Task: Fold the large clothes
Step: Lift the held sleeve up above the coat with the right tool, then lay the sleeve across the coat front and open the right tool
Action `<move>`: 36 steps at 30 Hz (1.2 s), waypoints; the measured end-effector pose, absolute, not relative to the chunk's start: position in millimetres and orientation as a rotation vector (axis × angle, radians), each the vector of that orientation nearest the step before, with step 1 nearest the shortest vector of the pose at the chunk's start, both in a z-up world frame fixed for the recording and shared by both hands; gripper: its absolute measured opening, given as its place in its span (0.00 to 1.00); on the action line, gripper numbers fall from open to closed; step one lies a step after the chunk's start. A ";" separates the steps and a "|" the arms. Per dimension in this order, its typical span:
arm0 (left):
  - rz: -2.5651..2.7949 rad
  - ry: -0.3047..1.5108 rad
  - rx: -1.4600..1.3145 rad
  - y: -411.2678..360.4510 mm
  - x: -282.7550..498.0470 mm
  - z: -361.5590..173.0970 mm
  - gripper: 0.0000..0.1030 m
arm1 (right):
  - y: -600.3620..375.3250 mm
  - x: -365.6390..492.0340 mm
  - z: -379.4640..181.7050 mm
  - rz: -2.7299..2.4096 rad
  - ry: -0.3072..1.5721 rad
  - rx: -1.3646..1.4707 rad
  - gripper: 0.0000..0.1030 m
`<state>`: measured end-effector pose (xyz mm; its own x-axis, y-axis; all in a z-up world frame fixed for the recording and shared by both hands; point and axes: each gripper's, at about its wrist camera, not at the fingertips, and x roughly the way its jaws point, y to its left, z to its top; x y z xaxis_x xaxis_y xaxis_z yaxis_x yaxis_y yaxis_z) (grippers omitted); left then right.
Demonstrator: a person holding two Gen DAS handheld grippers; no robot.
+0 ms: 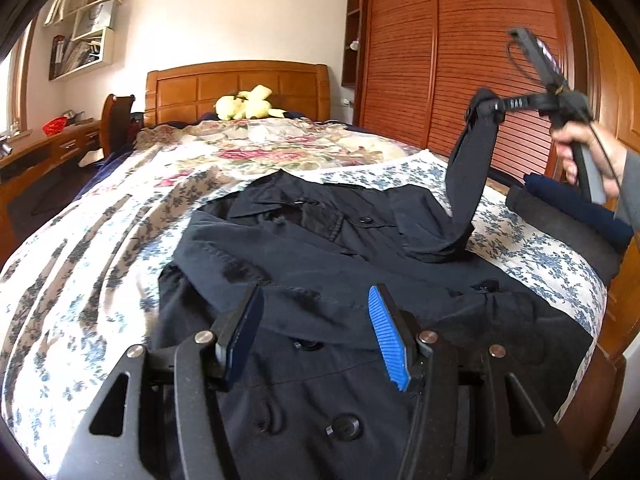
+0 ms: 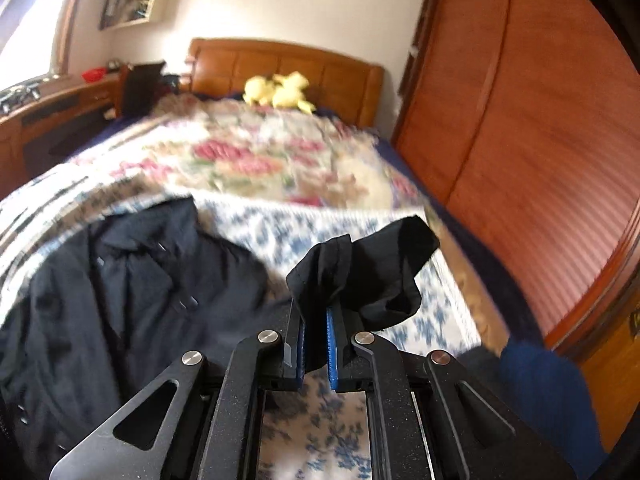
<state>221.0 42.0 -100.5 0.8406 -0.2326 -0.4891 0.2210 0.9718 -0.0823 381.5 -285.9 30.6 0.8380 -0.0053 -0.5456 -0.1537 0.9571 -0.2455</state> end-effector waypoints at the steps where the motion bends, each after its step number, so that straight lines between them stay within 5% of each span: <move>1: -0.231 0.517 -0.025 47.1 218.0 -99.9 0.52 | -275.1 379.0 38.0 0.096 0.557 -0.295 0.05; 20: -0.137 0.482 -0.059 100.9 192.2 -94.3 0.52 | -109.1 297.7 124.0 0.441 0.270 -0.396 0.05; 36: -0.113 0.483 -0.069 110.1 189.7 -94.9 0.52 | -93.2 257.1 -7.5 0.590 0.556 -0.437 0.05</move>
<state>189.7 110.1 -94.9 0.8797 -0.1252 -0.4588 0.0924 0.9913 -0.0933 257.1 -93.2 -7.5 0.6943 0.3966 -0.6005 -0.6229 0.7490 -0.2256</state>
